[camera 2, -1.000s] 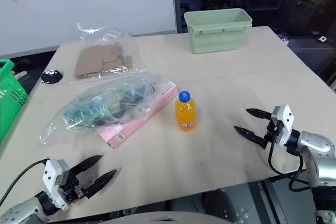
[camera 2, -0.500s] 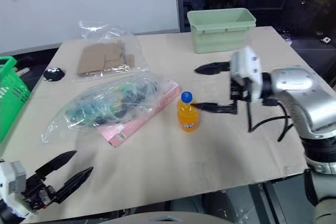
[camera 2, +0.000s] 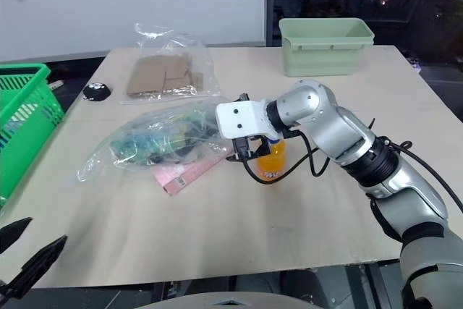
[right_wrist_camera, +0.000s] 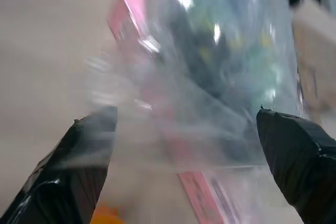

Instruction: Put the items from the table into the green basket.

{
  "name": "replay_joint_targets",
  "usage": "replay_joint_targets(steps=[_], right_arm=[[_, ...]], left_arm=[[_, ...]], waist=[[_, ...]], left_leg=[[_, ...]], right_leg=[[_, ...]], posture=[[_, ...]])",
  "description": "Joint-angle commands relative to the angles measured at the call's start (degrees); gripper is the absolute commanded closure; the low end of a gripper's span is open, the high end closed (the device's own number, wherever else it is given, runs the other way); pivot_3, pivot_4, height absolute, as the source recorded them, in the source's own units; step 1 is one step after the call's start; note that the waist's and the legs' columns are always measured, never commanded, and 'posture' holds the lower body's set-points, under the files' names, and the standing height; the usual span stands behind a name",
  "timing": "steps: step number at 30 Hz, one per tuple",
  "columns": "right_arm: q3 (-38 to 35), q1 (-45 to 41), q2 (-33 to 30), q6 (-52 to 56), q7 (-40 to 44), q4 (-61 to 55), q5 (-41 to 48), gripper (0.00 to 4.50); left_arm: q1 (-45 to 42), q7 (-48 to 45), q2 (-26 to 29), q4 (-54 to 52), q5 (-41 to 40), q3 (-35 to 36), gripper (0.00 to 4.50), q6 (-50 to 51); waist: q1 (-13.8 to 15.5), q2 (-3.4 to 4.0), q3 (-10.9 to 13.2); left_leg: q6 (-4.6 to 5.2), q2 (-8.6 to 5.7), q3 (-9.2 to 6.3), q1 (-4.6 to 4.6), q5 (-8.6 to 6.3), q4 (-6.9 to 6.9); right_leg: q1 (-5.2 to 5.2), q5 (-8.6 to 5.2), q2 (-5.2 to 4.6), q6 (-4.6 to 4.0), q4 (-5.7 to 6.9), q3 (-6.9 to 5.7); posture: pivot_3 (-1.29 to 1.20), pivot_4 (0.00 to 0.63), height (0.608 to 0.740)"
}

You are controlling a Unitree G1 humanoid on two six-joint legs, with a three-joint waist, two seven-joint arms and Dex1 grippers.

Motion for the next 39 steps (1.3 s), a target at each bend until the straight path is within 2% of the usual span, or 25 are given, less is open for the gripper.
replay_joint_targets(steps=[1,5,7,9,11,13,14,16,20,23,27,34,39], right_arm=[[-0.42,-3.39,3.0,0.65,-2.9,1.58,-4.35,0.0],[-0.75,-3.55,4.65,-1.6,-2.86,2.82,-6.22,0.0],[-1.7,-3.68,5.87,-2.51,-2.94,3.32,-5.9,0.54],[-2.67,-3.93,6.81,-2.76,-2.38,3.33,-5.0,1.3],[-3.16,-4.19,7.3,-3.15,-2.14,3.55,-4.89,2.34],[-3.51,-4.26,7.55,-3.35,-1.77,3.76,-4.72,3.14],[-3.65,-4.26,7.64,-3.42,-1.6,3.88,-4.67,3.76],[-3.89,-4.19,7.61,-3.75,-1.24,4.09,-4.7,4.47],[-6.36,-5.1,10.03,-4.02,-3.21,6.03,-3.28,4.47],[-10.85,-7.64,14.11,-2.6,-7.12,9.11,-1.14,4.47],[-19.53,-14.19,19.51,-3.23,-16.16,19.33,1.61,4.47],[-28.04,-25.93,19.28,-15.08,-31.15,43.83,0.86,4.47],[-30.4,-30.78,14.68,-20.48,-34.57,53.73,-0.24,4.47]], left_arm=[[1.68,-0.8,-1.85,-3.16,-2.8,2.22,0.13,-1.4],[2.23,-1.21,-3.4,-3.45,-2.57,1.75,0.13,-2.08],[2.3,-1.34,-3.81,-3.4,-2.1,1.46,0.0,-2.5],[2.14,-1.0,-4.02,-3.65,-2.2,1.39,0.0,-2.51],[1.91,-0.37,-3.92,-4.03,-2.56,1.32,0.0,-2.22],[1.57,0.35,-3.66,-4.58,-2.27,1.03,0.0,-2.11],[1.42,0.76,-3.54,-4.9,-2.19,0.84,0.0,-2.0],[1.27,1.47,-3.43,-5.57,-2.1,0.49,0.0,-1.84],[0.63,2.98,-3.02,-6.94,-2.23,-0.2,0.0,-1.54],[-0.6,5.12,-2.25,-8.73,-3.35,-0.39,0.0,-0.84],[-4.12,11.32,1.01,-12.45,-7.57,0.33,0.0,1.67],[-16.38,23.44,11.6,-15.7,-10.35,-1.22,0.0,6.55],[-26.63,28.08,18.63,-14.8,-11.37,-7.92,0.0,12.07]], waist=[[0.52,-0.03,-0.04],[1.1,-0.14,-0.12],[1.33,-0.21,-0.17],[1.34,-0.23,-0.19],[1.35,-0.23,-0.19],[1.39,-0.23,-0.19],[1.41,-0.23,-0.19],[1.43,-0.24,-0.19],[1.38,-0.23,-0.19],[1.32,-0.18,-0.16],[1.43,-0.15,-0.14],[2.79,-0.25,-0.22],[2.39,-0.15,-0.17]], left_leg=[[0.0,0.0,0.01,0.0,0.0,0.0],[-0.01,0.0,0.0,-0.02,-0.01,-0.02],[-0.01,0.0,-0.04,-0.07,-0.01,-0.02],[-0.01,0.0,-0.03,-0.06,-0.01,-0.01],[-0.01,0.01,-0.04,-0.04,-0.01,-0.01],[-0.01,0.01,-0.04,-0.04,-0.01,-0.01],[-0.02,0.01,-0.04,-0.05,-0.01,-0.01],[-0.02,0.01,-0.04,-0.05,-0.01,-0.01],[-0.02,0.01,-0.04,-0.05,-0.01,-0.01],[-0.02,0.02,-0.04,-0.04,-0.01,-0.02],[-0.02,0.05,-0.08,-0.06,-0.01,-0.07],[-0.06,-0.01,-0.23,-0.08,0.01,-0.06],[-0.08,-0.02,-0.21,-0.14,0.03,-0.15]], right_leg=[[0.0,0.0,-0.01,0.0,0.0,0.0],[-0.01,-0.01,-0.01,0.0,0.0,-0.04],[-0.01,-0.01,-0.01,0.0,-0.03,-0.09],[0.0,-0.01,-0.02,-0.01,-0.03,-0.09],[-0.01,-0.01,-0.02,-0.01,-0.02,-0.09],[-0.01,-0.01,-0.01,-0.01,-0.02,-0.1],[-0.01,-0.01,-0.02,-0.01,-0.02,-0.1],[0.0,-0.01,-0.02,-0.01,-0.02,-0.1],[0.01,-0.01,-0.01,-0.01,-0.02,-0.1],[0.01,0.0,0.01,-0.01,0.03,-0.1],[-0.01,0.0,0.04,-0.02,0.05,-0.13],[0.01,0.03,0.0,-0.06,0.0,-0.27],[0.01,0.17,0.02,-0.28,0.0,-0.26]], posture=[[0.34,0.0,0.74],[0.35,0.0,0.74],[0.35,0.0,0.74],[0.35,0.0,0.74],[0.35,0.0,0.74],[0.35,0.0,0.74],[0.35,0.0,0.74],[0.35,0.0,0.74],[0.34,0.0,0.74],[0.34,0.0,0.74],[0.34,0.0,0.74],[0.31,0.0,0.74],[0.25,0.0,0.74]])
